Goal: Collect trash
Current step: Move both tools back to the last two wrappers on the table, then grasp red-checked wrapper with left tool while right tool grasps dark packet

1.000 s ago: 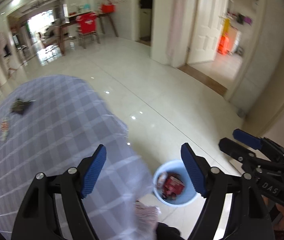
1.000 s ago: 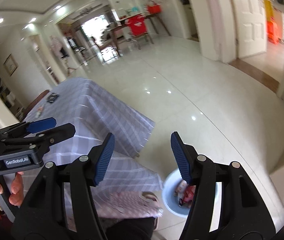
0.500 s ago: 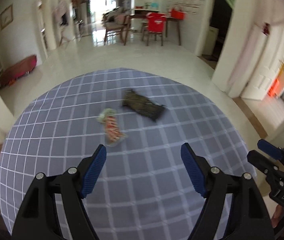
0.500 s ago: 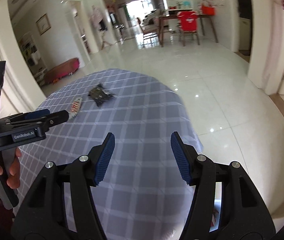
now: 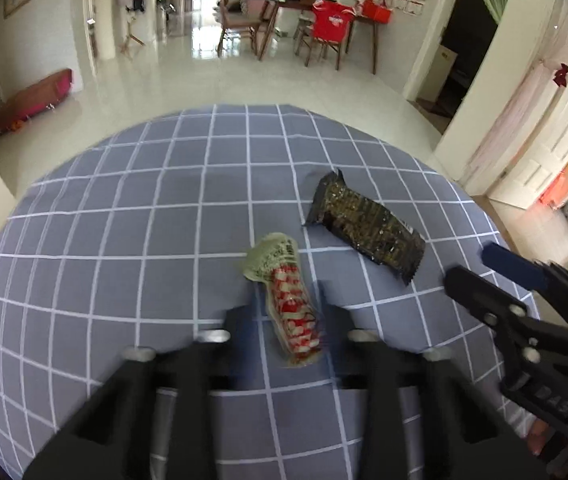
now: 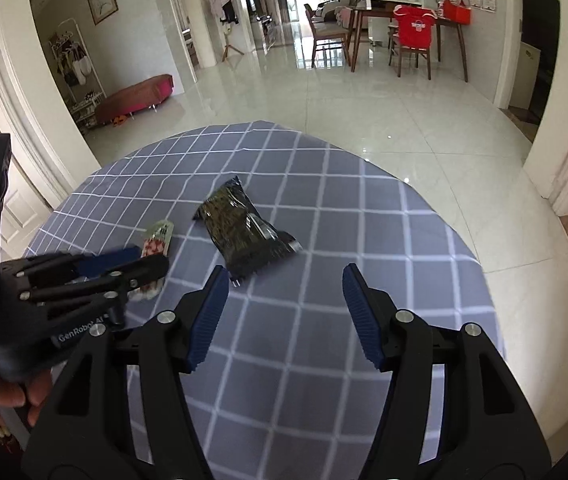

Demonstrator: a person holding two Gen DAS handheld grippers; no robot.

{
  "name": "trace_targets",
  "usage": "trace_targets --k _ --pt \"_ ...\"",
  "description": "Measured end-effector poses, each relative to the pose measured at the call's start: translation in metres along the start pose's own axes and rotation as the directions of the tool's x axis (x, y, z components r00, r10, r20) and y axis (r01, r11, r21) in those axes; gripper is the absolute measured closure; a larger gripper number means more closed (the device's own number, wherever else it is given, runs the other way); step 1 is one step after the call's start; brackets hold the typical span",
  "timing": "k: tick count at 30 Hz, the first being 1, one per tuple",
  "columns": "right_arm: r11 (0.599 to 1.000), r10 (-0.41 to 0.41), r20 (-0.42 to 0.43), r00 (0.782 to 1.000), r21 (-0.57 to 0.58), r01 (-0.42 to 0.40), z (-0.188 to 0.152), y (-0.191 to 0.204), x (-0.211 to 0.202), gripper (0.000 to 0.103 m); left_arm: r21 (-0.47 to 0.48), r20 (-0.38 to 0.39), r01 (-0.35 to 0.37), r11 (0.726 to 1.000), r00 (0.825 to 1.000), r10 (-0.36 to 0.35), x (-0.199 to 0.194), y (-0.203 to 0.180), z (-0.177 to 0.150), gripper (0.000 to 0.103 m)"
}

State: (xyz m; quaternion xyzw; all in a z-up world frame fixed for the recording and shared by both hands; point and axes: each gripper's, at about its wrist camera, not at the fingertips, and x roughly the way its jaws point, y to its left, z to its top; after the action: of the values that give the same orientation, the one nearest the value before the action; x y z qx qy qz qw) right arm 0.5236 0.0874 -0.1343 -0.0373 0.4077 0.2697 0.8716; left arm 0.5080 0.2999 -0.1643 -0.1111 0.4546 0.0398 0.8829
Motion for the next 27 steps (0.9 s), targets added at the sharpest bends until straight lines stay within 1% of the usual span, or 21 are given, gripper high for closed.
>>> trace_targets --k 1,2,5,9,13,14,15,16,17,18,20,22,24,27 --pt "1.0 0.002 -0.007 1.0 -0.007 -0.002 0.003 0.003 0.005 0.042 -0.015 0.001 0.023 1.0 1.0 -0.023 -0.001 0.004 0.002 0.091" --pt "1.0 0.005 -0.012 1.0 -0.012 -0.005 0.006 0.006 0.01 0.042 -0.017 0.007 0.025 1.0 1.0 -0.025 -0.003 0.007 0.003 0.093" --pt "1.0 0.015 -0.019 1.0 -0.027 -0.015 0.015 0.016 0.023 0.038 -0.007 0.04 -0.008 1.0 0.999 0.008 -0.01 0.015 0.005 0.094" --pt "0.998 0.003 -0.034 0.999 -0.06 -0.005 0.027 0.028 0.04 0.038 -0.019 0.065 -0.029 0.999 0.997 0.031 -0.019 0.03 0.007 0.094" --pt "0.997 -0.02 -0.079 0.997 -0.073 0.015 0.03 0.029 0.057 0.039 -0.035 0.076 -0.026 0.999 0.997 0.028 -0.025 0.037 0.006 0.094" --pt "0.996 -0.032 -0.079 0.996 -0.081 0.025 0.029 0.029 0.058 0.048 -0.033 0.078 -0.024 0.999 0.997 0.026 -0.025 0.039 0.007 0.094" --pt "0.994 -0.055 -0.073 0.996 -0.096 0.048 0.028 0.029 0.057 0.053 -0.03 0.08 -0.02 0.999 0.997 0.022 -0.026 0.04 0.007 0.094" --pt "0.993 -0.062 -0.072 0.995 -0.102 0.055 0.028 0.03 0.058 0.055 -0.029 0.082 -0.014 0.999 0.996 0.017 -0.028 0.038 0.007 0.094" --pt "0.993 -0.06 -0.072 0.996 -0.101 0.053 0.027 0.029 0.057 0.064 -0.028 0.084 -0.008 1.0 0.996 0.011 -0.031 0.04 0.004 0.094" --pt "0.993 -0.061 -0.07 0.996 -0.107 0.053 0.025 0.028 0.056 0.076 -0.026 0.084 -0.003 1.0 0.996 0.006 -0.034 0.038 0.003 0.094" --pt "0.992 -0.061 -0.066 0.996 -0.118 0.053 0.02 0.027 0.05 0.077 -0.017 0.088 0.006 1.0 0.996 -0.005 -0.041 0.033 -0.003 0.094" --pt "0.994 -0.04 -0.05 0.998 -0.108 0.034 0.012 0.025 0.038 0.078 -0.003 0.094 0.017 1.0 0.995 -0.017 -0.05 0.024 -0.008 0.094" --pt "0.996 -0.017 -0.03 0.999 -0.083 0.014 0.006 0.021 0.022 0.078 0.011 0.103 0.027 1.0 0.994 -0.028 -0.058 0.014 -0.011 0.094" --pt "0.998 0.012 0.015 1.0 -0.055 -0.011 -0.005 0.011 -0.016 0.078 0.033 0.121 0.047 0.998 0.991 -0.051 -0.076 -0.003 -0.02 0.094"
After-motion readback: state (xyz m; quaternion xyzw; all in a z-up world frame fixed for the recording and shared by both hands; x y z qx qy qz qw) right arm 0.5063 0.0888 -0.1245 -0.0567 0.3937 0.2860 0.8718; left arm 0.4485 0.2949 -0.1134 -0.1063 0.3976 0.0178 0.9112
